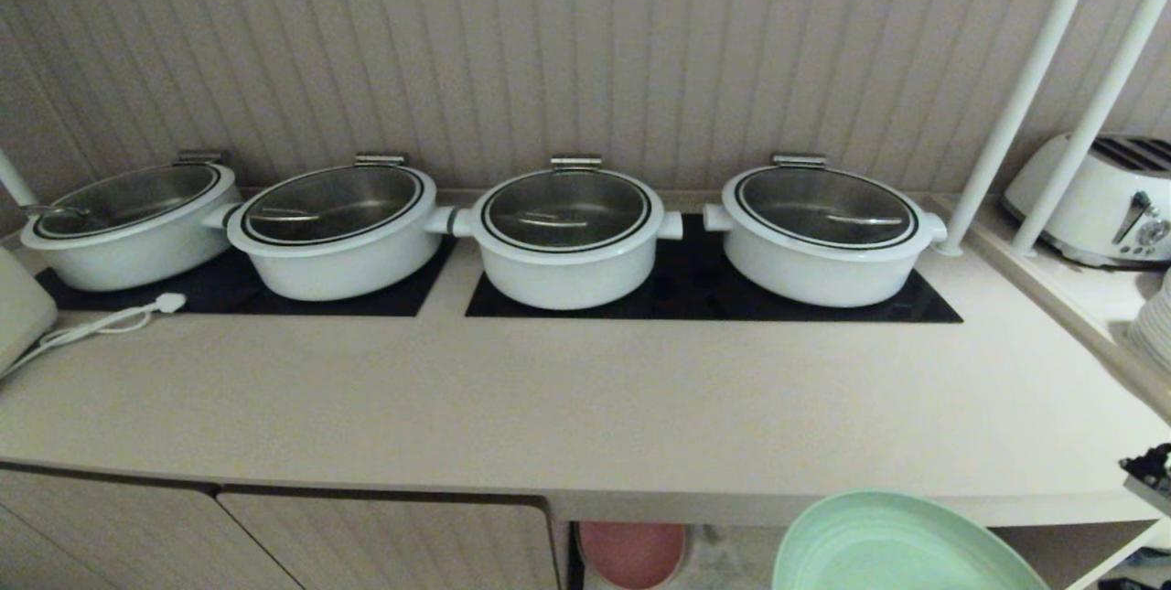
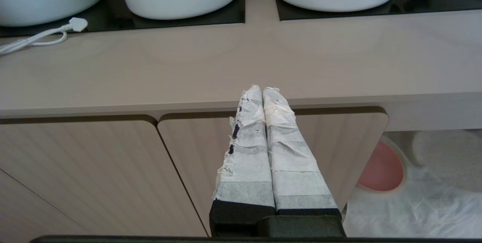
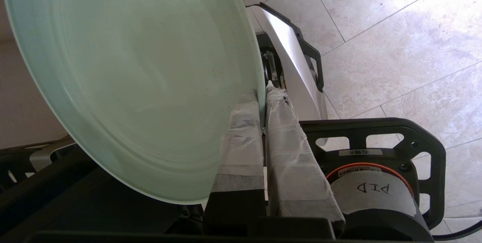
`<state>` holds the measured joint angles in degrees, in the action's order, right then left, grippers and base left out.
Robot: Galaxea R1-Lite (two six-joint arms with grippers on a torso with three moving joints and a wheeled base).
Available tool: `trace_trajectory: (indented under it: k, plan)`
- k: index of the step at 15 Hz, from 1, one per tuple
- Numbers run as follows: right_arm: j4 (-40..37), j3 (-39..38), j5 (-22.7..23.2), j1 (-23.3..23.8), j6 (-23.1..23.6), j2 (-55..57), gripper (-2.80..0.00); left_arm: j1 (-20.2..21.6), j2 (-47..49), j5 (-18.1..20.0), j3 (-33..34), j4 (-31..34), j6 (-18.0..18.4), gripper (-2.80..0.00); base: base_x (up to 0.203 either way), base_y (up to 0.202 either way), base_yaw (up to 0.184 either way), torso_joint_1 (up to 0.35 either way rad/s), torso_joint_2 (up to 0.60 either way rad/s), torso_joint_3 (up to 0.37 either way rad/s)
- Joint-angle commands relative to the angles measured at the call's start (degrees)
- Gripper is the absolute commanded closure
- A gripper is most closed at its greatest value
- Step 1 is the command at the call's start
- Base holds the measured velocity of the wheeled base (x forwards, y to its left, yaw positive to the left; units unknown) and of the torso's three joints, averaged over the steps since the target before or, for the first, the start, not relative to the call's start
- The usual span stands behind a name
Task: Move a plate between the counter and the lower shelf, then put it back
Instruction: Put the plate in the cupboard
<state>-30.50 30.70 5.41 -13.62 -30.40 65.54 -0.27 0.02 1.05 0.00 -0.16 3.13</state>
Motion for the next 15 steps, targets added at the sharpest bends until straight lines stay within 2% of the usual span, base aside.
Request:
trace_trajectory:
  k: [1,15]
  plan:
    - [-0.17,-0.11,0.04,-0.01,-0.18,0.21,0.00,0.00,-0.02,-0.08,0.00,-0.09,-0.06,0.00,0.000,0.000,0.000,0.000,0.00,0.000]
    - [-0.17,-2.66,-0.04,0.08,-0.09,-0.67,0.00,0.00,-0.02,-0.06,0.00,-0.02,0.03,0.00,0.000,0.000,0.000,0.000,0.00,0.000]
